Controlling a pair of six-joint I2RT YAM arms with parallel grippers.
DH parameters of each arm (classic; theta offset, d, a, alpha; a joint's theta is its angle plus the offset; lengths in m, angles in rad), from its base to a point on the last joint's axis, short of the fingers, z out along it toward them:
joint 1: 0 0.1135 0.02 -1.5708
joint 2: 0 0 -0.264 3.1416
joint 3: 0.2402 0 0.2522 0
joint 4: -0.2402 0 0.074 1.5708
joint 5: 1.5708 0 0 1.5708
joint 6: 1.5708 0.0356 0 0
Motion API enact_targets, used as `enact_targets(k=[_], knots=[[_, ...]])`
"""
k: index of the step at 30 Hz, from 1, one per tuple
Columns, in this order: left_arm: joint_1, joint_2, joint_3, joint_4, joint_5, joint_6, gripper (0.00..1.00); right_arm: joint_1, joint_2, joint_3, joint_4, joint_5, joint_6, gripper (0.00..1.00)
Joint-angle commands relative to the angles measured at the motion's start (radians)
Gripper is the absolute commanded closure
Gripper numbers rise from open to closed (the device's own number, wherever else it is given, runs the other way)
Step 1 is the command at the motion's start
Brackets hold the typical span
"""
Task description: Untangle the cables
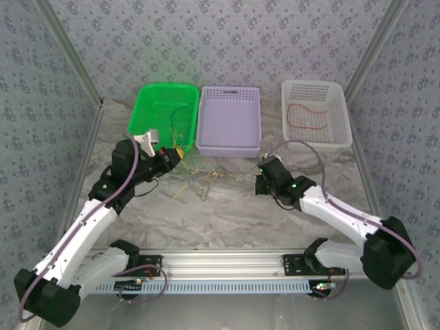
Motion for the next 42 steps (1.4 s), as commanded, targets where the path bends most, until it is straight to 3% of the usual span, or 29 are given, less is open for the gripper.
enact_targets(k=[1, 8, 18, 19, 21, 24, 30, 33, 36, 42], knots=[[-0.031, -0.019, -0.025, -0.046, -0.079, 0.029, 1.00, 0.004, -0.140, 0.027, -0.055, 0.048, -0.053, 1.00], [-0.122, 0.016, -0.186, 0.061, -0.172, -0.007, 1.00, -0.022, -0.289, 0.091, -0.128, 0.052, -0.104, 1.00], [-0.237, 0.292, -0.216, 0.202, -0.309, -0.003, 0.99, -0.044, -0.333, 0.191, -0.179, 0.040, -0.108, 1.00], [-0.238, 0.315, -0.207, 0.207, -0.317, 0.001, 0.94, -0.045, -0.332, 0.192, -0.178, 0.037, -0.109, 1.00], [-0.241, 0.350, -0.187, 0.203, -0.336, 0.006, 0.59, -0.045, -0.328, 0.185, -0.178, 0.031, -0.112, 1.00], [-0.245, 0.329, -0.157, 0.173, -0.365, 0.006, 0.39, -0.045, -0.317, 0.167, -0.179, 0.028, -0.114, 1.00], [-0.268, 0.157, -0.124, 0.126, -0.384, 0.064, 0.34, -0.044, -0.308, 0.136, -0.165, 0.010, -0.104, 1.00], [-0.275, 0.087, -0.130, 0.154, -0.311, 0.128, 0.34, -0.046, -0.292, 0.137, -0.159, -0.009, -0.107, 1.00], [-0.276, 0.052, -0.127, 0.156, -0.243, 0.232, 0.34, -0.047, -0.252, 0.150, -0.156, -0.050, -0.119, 1.00], [-0.276, 0.050, -0.059, 0.068, -0.209, 0.396, 0.31, -0.044, -0.186, 0.177, -0.150, -0.108, -0.136, 1.00]])
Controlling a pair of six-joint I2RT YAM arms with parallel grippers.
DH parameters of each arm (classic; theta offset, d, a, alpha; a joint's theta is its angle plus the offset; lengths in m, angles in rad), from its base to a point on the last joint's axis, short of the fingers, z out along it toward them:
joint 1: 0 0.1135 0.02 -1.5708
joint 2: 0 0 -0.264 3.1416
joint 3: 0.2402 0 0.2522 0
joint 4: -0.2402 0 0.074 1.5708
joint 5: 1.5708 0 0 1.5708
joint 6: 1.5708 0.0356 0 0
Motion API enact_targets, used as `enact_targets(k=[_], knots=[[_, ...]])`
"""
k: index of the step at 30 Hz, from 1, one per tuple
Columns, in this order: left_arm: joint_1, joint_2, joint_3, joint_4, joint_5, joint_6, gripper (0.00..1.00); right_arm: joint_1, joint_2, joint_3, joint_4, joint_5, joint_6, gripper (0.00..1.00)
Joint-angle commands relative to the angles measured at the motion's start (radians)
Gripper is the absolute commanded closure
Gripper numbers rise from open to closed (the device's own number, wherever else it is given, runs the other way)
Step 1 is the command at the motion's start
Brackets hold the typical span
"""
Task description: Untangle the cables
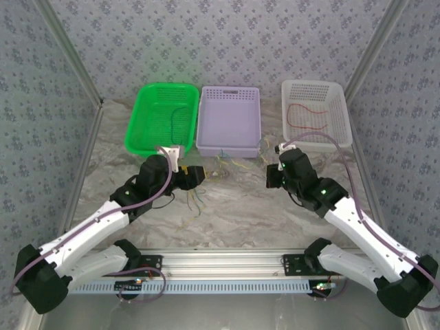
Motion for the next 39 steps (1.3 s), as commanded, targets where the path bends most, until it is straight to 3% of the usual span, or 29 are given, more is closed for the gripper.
enact_targets(k=[1, 9, 15, 29, 39], knots=[[-0.007, -0.009, 0.061, -0.039, 0.041, 0.136, 0.31, -0.001, 0.017, 0.036, 0.006, -0.051, -0.026, 1.00], [-0.006, 0.014, 0.031, 0.000, 0.097, 0.156, 0.31, 0.006, 0.043, 0.037, 0.004, -0.100, -0.033, 1.00], [-0.006, 0.025, 0.027, -0.002, 0.069, 0.150, 0.31, 0.009, 0.096, 0.018, 0.024, -0.108, -0.028, 1.00], [-0.036, 0.018, -0.091, 0.039, 0.072, 0.054, 0.39, 0.039, 0.270, -0.128, 0.138, -0.017, 0.027, 1.00], [-0.042, 0.133, -0.091, 0.071, 0.084, 0.114, 0.37, 0.062, 0.302, -0.132, 0.150, -0.001, 0.026, 1.00]])
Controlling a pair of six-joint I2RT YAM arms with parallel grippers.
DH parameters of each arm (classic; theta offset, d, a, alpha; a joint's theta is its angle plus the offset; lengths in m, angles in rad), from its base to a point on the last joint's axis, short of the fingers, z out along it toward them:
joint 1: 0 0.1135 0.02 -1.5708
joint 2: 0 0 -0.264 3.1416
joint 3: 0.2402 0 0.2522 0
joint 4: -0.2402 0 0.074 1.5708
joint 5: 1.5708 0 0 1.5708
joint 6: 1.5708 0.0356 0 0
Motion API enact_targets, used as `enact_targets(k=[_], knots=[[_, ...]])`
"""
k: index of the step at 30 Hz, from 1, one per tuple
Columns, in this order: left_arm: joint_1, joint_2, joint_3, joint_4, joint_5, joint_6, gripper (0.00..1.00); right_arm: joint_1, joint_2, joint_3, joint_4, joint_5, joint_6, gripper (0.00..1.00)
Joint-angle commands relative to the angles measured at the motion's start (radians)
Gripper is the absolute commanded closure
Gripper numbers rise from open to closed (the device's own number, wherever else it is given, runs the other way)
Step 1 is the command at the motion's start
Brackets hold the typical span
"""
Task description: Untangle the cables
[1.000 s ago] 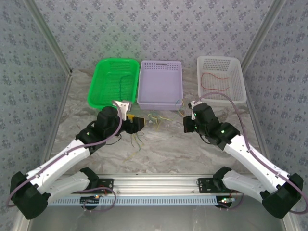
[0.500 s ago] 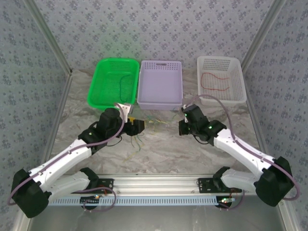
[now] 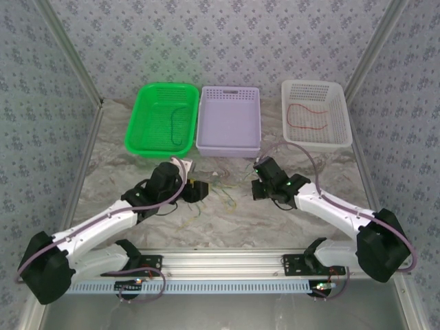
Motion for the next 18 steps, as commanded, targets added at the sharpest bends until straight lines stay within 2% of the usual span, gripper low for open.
enact_targets(k=[1, 6, 10, 13, 18], knots=[[-0.003, 0.049, 0.024, 0.032, 0.037, 0.052, 0.36, 0.010, 0.005, -0.006, 0.020, 0.018, 0.013, 1.00], [0.013, 0.168, 0.069, 0.001, 0.091, 0.125, 0.37, 0.016, 0.014, -0.005, 0.021, 0.011, 0.005, 1.00], [0.092, 0.212, 0.047, 0.068, 0.247, 0.146, 0.37, 0.016, 0.004, -0.014, 0.024, -0.009, -0.016, 1.00], [0.119, 0.237, 0.056, 0.080, 0.326, 0.183, 0.37, 0.011, 0.003, -0.017, 0.025, -0.035, -0.037, 1.00], [0.129, 0.307, 0.113, 0.041, 0.357, 0.249, 0.38, -0.022, 0.024, -0.007, 0.014, -0.099, -0.075, 1.00]])
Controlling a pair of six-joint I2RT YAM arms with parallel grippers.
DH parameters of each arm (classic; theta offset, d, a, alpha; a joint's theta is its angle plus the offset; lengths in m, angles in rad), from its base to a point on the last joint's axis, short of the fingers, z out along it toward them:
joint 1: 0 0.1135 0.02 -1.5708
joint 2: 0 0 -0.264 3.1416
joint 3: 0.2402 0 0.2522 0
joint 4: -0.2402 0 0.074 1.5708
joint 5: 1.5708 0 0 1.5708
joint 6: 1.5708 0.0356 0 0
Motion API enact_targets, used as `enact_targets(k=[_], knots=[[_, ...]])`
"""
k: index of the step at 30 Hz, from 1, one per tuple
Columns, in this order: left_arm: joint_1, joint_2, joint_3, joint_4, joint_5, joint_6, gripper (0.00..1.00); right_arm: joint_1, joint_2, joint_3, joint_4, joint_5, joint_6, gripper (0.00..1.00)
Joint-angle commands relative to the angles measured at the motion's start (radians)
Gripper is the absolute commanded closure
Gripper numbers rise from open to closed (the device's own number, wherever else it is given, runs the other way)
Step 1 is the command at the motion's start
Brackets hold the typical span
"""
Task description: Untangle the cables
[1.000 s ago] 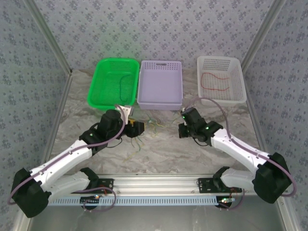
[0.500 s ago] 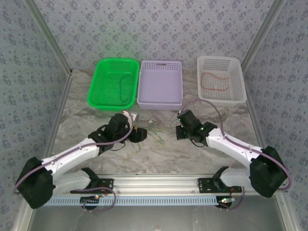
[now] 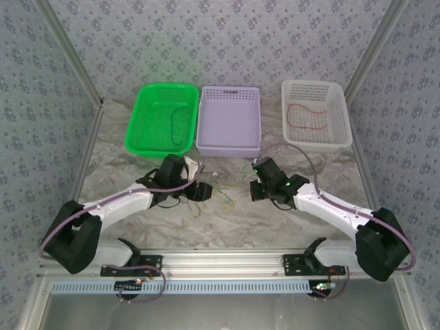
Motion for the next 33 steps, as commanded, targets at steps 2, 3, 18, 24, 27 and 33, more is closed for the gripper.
enact_targets(k=[2, 3, 18, 24, 27, 33], knots=[[0.011, 0.070, 0.066, 0.014, 0.082, 0.064, 0.37, -0.029, 0.023, 0.003, -0.012, -0.060, -0.049, 1.00], [0.010, 0.089, 0.070, 0.020, 0.081, 0.059, 0.37, -0.034, 0.024, 0.001, -0.009, -0.072, -0.052, 1.00], [0.014, 0.087, 0.033, 0.051, -0.014, 0.091, 0.37, -0.135, 0.100, 0.026, -0.042, -0.200, -0.127, 1.00], [0.031, 0.111, 0.071, 0.004, -0.049, 0.114, 0.35, -0.147, 0.194, 0.068, -0.066, -0.176, -0.106, 1.00], [0.038, 0.180, 0.094, 0.003, -0.020, 0.123, 0.37, -0.148, 0.215, 0.072, -0.063, -0.161, -0.101, 1.00], [0.038, 0.276, 0.113, 0.030, 0.011, 0.146, 0.40, -0.149, 0.235, 0.080, -0.069, -0.157, -0.112, 1.00]])
